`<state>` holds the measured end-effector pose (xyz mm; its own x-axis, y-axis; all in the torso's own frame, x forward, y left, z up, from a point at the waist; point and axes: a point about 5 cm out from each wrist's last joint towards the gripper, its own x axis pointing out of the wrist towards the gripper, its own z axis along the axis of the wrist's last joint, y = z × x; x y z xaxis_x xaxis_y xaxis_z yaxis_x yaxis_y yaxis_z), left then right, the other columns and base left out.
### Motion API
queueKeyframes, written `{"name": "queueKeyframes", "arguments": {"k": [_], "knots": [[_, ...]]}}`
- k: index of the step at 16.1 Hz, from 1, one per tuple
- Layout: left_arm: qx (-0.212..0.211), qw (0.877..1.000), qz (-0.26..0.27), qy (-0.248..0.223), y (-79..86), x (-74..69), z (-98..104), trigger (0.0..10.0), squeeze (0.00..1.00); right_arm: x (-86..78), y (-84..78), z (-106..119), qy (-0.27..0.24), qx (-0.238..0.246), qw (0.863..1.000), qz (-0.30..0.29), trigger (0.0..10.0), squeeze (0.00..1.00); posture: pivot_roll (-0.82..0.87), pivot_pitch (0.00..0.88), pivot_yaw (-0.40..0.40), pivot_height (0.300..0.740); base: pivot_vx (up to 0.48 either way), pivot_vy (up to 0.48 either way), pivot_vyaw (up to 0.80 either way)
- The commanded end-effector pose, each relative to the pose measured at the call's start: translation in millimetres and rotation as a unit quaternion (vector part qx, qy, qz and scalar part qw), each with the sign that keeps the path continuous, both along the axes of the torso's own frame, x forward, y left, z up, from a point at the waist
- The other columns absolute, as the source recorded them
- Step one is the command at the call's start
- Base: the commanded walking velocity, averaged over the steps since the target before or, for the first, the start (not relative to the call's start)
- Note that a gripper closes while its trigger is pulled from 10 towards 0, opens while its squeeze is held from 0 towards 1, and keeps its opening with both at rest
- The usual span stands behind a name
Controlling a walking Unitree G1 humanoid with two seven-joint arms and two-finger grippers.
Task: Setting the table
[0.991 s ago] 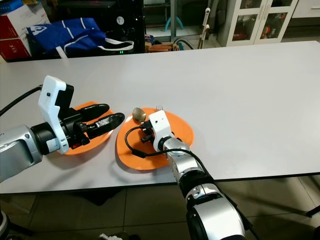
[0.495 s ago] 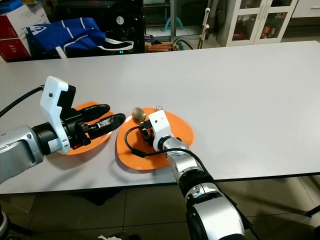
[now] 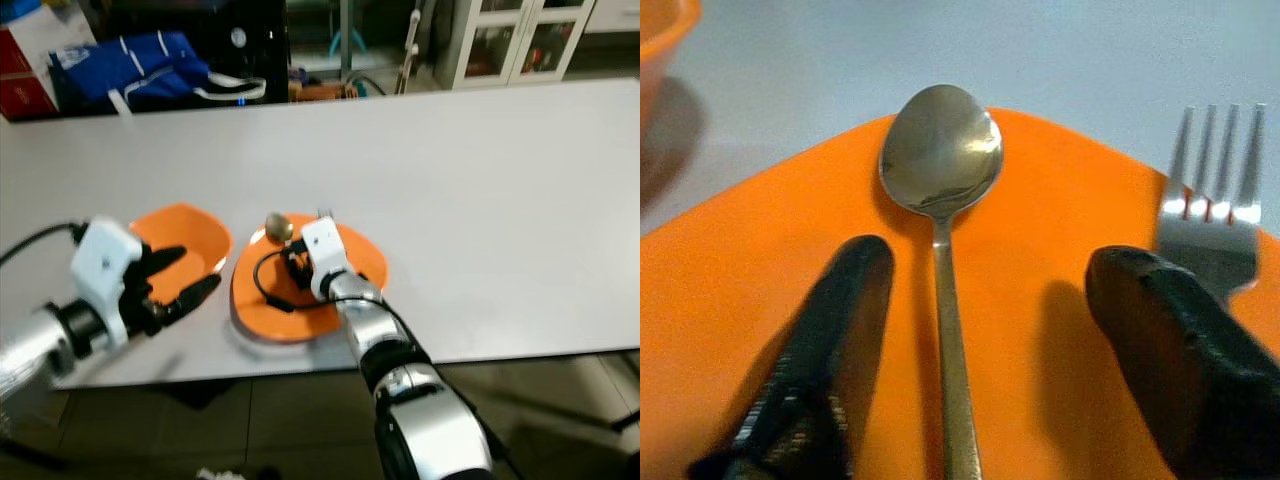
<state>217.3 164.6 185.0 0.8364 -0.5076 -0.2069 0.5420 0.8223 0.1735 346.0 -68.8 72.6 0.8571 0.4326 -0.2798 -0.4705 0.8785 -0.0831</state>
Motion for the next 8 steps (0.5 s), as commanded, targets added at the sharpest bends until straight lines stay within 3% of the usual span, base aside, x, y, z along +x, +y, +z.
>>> {"name": "queueKeyframes", "arguments": {"k": [1, 2, 8], "knots": [[0.005, 0.999, 0.022, -0.045, 1.0, -1.4, 0, 10.0, 0.00, -0.6, -1.4, -3, -0.005, -0.020, 1.000, -0.003, 10.0, 1.00, -0.02, 0.000, 0.108, 0.740, 0.000, 0.000, 0.00], [0.000, 0.998, 0.025, -0.051, 0.6, -4.0, -3, 10.0, 0.00, -0.2, -1.6, -2, -0.011, -0.023, 1.000, -0.004, 10.0, 1.00, -0.02, 0.000, 0.108, 0.740, 0.000, 0.000, 0.00], [0.033, 0.998, 0.045, -0.030, 19.3, -40.5, -70, 10.0, 0.00, 7.0, -2.1, 10, -0.057, -0.032, 0.997, -0.028, 10.0, 1.00, -0.02, 0.000, 0.144, 0.740, 0.000, 0.000, 0.00]]}}
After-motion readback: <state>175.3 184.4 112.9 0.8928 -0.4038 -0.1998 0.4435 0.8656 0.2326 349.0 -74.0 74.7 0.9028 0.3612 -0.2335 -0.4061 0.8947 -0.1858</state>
